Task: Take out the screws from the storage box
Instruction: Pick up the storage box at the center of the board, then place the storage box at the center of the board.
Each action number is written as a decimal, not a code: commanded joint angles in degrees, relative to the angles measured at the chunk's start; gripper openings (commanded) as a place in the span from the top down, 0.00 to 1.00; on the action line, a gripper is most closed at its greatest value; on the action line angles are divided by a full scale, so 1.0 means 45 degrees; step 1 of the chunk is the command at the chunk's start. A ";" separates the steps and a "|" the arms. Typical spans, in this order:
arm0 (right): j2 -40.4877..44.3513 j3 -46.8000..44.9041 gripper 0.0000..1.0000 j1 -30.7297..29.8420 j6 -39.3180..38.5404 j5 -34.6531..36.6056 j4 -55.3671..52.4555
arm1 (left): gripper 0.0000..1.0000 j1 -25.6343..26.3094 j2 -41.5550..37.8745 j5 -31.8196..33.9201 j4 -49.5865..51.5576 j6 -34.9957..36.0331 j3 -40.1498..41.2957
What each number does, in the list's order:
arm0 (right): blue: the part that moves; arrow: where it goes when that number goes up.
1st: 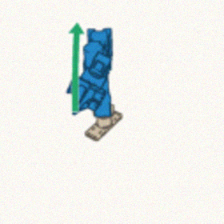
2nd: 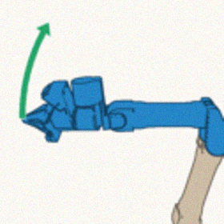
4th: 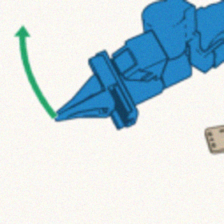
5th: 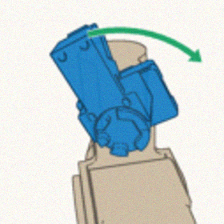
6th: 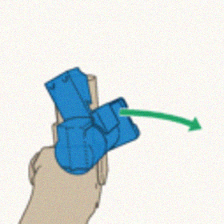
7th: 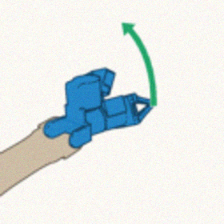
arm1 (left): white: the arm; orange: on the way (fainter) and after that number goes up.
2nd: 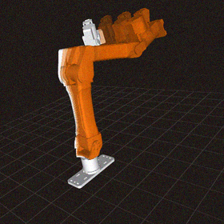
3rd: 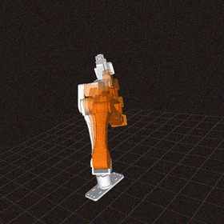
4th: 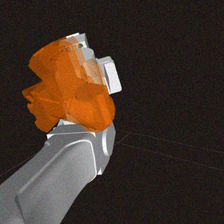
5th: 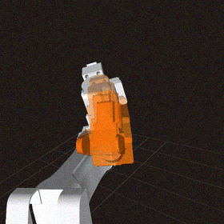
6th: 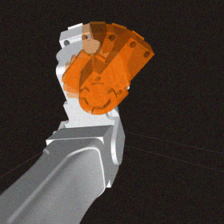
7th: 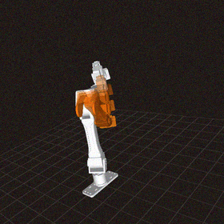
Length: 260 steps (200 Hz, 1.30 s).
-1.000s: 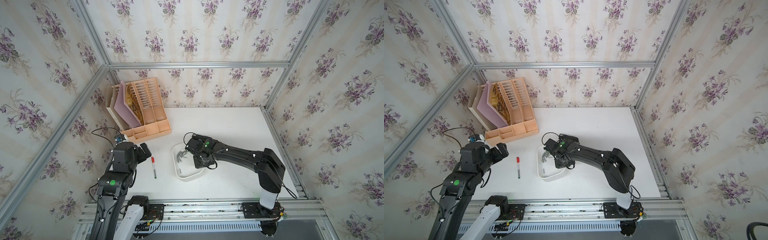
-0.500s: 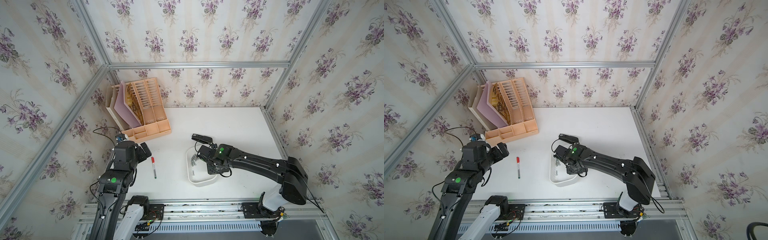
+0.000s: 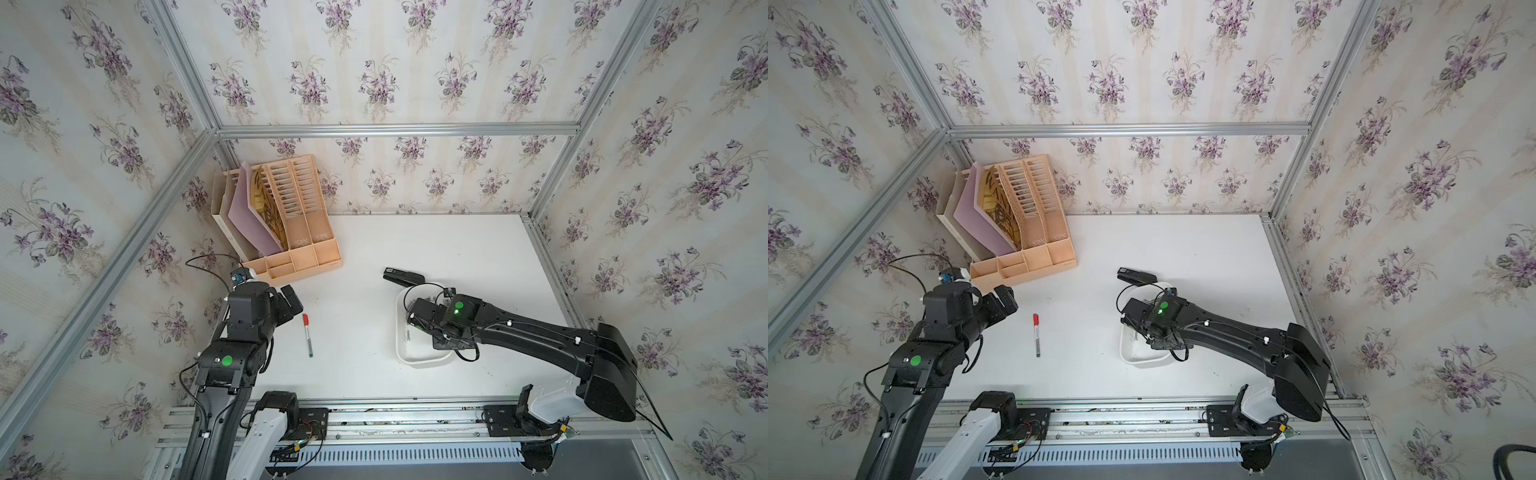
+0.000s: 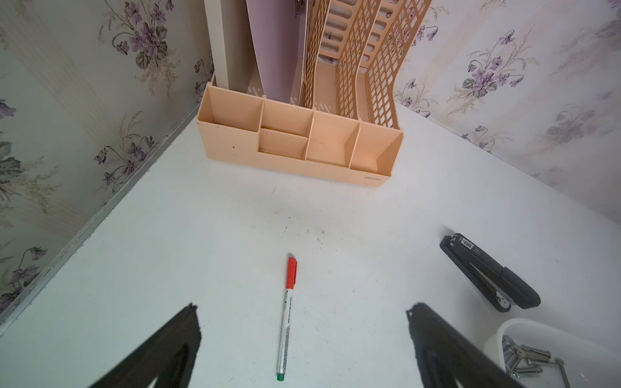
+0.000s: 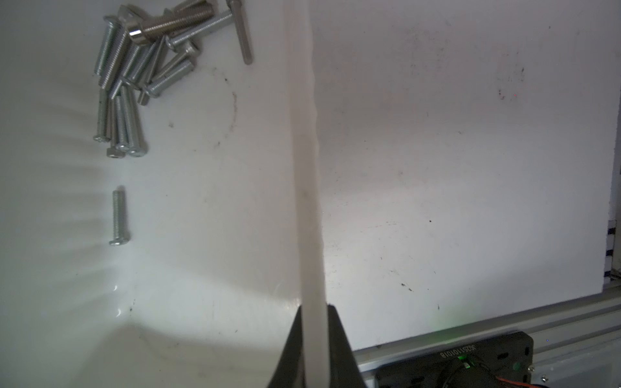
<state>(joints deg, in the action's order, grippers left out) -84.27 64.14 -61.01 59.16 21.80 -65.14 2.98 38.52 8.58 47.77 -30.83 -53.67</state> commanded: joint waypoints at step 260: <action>0.6408 -0.1574 0.00 -0.0016 -0.3689 0.1873 0.5728 | 0.00 0.0000 0.0754 -0.4215 -0.1672 -0.0262 0.0631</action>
<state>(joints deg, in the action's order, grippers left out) -57.76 54.43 -61.06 51.37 25.45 -45.56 2.96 40.97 -0.43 45.01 -30.83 -52.05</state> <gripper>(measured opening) 0.999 0.993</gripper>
